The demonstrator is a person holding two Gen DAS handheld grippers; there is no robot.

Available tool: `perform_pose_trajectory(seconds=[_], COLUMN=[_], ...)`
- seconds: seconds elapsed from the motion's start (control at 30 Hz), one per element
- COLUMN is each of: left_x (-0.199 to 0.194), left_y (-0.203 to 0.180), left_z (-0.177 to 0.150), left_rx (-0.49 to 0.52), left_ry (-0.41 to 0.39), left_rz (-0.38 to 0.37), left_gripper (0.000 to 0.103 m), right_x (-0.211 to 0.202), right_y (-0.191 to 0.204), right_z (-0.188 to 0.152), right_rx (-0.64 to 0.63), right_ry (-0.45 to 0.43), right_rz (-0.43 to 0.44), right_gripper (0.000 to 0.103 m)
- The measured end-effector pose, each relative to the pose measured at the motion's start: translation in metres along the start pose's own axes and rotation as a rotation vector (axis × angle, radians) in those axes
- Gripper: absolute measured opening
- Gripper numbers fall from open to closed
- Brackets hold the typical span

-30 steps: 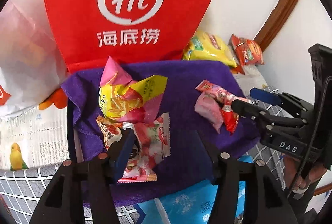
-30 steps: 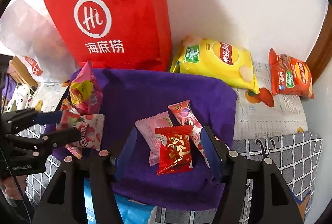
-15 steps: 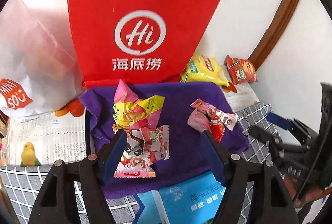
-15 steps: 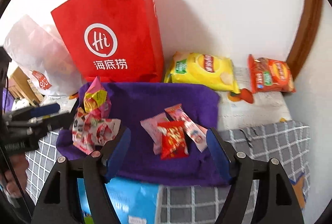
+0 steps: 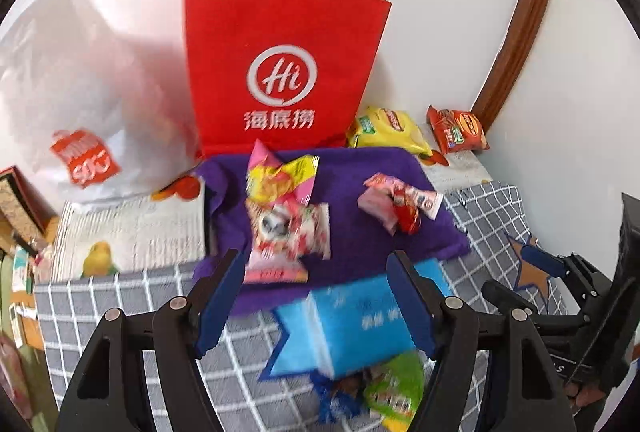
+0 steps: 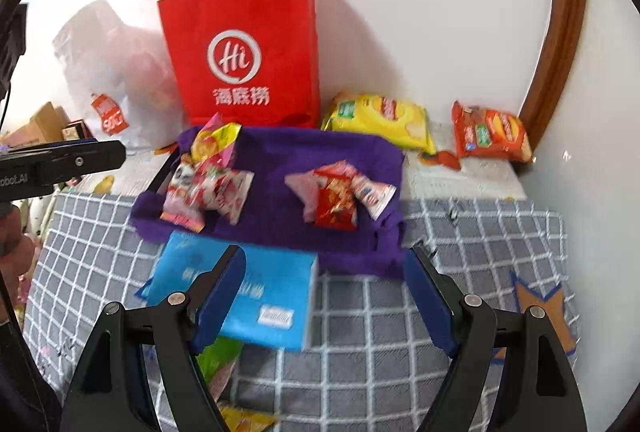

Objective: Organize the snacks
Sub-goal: 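Move both tools back toward the snack pile in front of the tissue box, then grasp the yellow chip bag with the right while the left grasps the blue bag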

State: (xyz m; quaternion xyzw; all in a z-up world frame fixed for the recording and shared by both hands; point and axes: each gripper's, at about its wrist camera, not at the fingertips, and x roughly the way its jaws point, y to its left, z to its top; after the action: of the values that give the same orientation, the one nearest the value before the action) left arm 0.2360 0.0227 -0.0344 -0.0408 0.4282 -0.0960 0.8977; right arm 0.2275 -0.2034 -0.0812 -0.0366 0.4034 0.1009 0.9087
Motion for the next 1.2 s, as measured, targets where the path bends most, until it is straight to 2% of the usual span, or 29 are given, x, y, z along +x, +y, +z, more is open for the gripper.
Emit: perform_pose_trajectory(seconds=[0.17,0.3,0.5,0.8,1.03,1.13,1.2], left_x=[-0.011,-0.016,-0.027,-0.026,-0.028,-0.029,-0.027], left_y=[0.014,0.025,0.041,0.041,0.035,0.030,0.026], left_z=[-0.032,-0.056,-0.081,-0.112,-0.131,-0.139,-0.143], left_rx=[-0.023,-0.040,-0.073,-0.092,-0.081,-0.071,-0.064], left_ry=[0.021,0.035,0.049,0.084,0.100,0.103,0.109], left_rz=[0.005,0.042,0.043,0.027,0.030,0.031,0.035], left_gripper=[0.072,0.072,0.072,0.071,0.071,0.072,0.071], right_x=[-0.002,-0.005,-0.007,0.004,0.027,0.033,0.026], right_y=[0.011,0.019,0.033,0.051,0.061,0.062,0.063], right_z=[-0.024,-0.043,-0.071,-0.121,-0.139,-0.145,-0.148], right_rx=[0.000,0.014,0.028,0.015,-0.001,0.002,-0.013], right_ry=[0.039,0.052,0.083,0.180,0.224,0.214,0.172], right_rz=[0.037,0.065,0.131,0.156,0.128,0.115,0.119], right_gripper=[0.074,0.074,0.074,0.074,0.074,0.068,0.057])
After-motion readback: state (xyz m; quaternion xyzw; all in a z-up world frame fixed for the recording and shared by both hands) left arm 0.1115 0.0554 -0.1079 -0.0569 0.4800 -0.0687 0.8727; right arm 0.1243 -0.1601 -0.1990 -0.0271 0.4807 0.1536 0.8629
